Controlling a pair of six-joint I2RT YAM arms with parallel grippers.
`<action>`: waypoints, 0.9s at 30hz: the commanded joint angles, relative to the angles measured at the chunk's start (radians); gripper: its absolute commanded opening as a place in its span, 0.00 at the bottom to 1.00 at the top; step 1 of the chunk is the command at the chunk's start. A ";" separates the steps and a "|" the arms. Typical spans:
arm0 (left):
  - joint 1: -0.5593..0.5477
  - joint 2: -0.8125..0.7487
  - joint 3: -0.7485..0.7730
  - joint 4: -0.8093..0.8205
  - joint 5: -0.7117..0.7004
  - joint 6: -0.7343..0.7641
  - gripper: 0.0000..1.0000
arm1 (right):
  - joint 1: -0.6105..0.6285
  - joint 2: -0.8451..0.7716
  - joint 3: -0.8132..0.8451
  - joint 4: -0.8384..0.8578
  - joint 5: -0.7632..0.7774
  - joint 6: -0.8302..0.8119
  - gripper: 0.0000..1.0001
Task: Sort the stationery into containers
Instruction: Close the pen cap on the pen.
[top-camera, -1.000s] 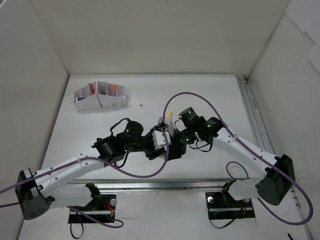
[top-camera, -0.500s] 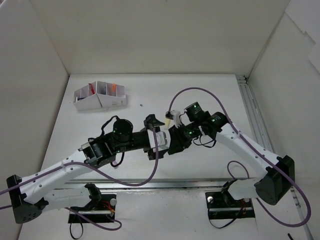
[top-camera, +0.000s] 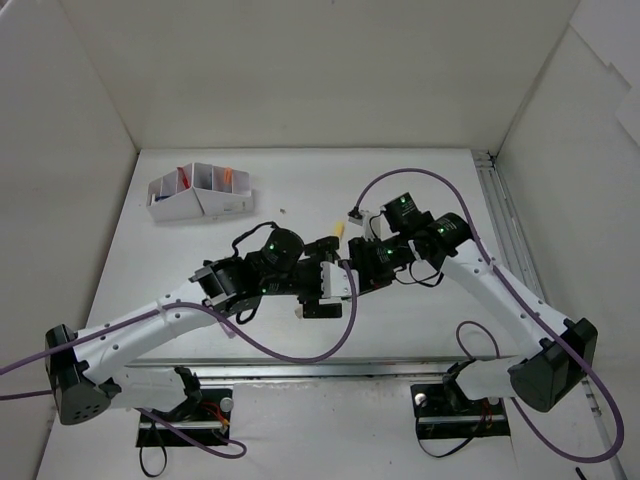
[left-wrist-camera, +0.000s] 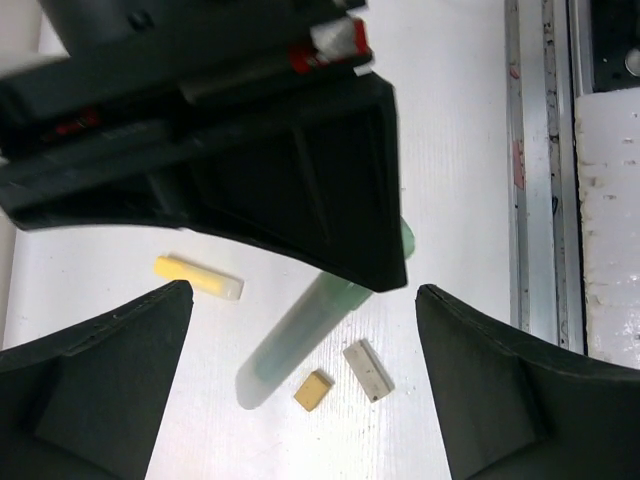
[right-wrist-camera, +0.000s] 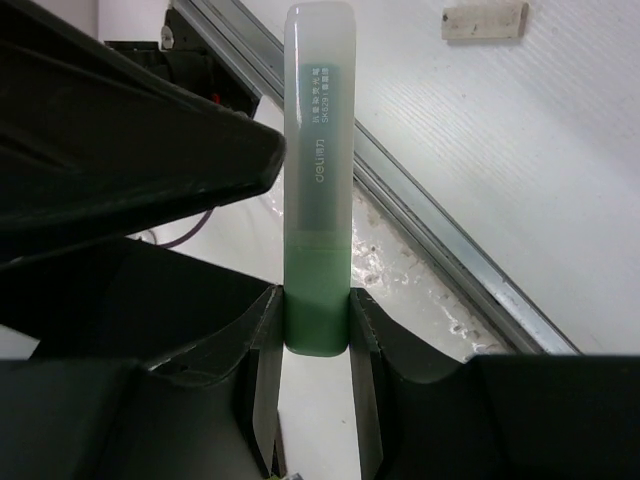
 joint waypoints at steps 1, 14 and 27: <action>-0.005 -0.063 -0.002 0.000 0.030 0.055 0.89 | -0.028 -0.035 0.060 -0.026 -0.066 0.036 0.00; -0.014 0.044 0.056 -0.026 0.109 0.115 0.58 | -0.050 -0.008 0.090 -0.044 -0.215 0.011 0.00; 0.005 -0.014 -0.036 0.170 -0.014 0.037 0.00 | -0.080 -0.005 0.181 -0.041 0.004 -0.028 0.98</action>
